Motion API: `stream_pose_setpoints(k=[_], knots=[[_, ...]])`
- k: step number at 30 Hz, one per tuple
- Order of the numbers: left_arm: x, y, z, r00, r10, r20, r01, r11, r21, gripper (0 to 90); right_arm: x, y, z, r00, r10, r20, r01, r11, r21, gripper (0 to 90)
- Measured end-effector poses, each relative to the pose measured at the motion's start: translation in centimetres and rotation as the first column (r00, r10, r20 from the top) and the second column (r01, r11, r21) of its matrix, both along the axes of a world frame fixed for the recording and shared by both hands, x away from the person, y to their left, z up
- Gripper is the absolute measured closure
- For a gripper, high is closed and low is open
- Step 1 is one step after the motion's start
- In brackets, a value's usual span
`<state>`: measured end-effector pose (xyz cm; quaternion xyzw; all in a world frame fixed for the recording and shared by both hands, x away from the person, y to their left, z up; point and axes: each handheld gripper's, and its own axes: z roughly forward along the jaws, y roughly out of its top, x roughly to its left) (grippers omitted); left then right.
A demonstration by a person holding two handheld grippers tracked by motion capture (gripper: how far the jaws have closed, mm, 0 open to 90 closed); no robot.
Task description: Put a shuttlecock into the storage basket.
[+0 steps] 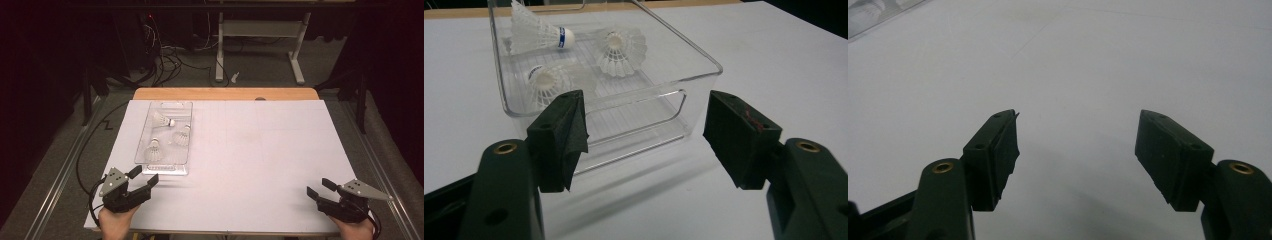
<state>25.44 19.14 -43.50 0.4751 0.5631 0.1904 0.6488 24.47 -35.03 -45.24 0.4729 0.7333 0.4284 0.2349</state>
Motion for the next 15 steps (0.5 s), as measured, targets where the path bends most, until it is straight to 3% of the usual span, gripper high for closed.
stream_pose_setpoints(k=[15], knots=[[0.04,0.2,-0.76,0.9998,0.014,-0.012,-0.014,0.9999,-0.003,34.3,0.0,-0.02,0.01,1.0,0.001,0.001,-0.001,1.0,0.001,33.9]])
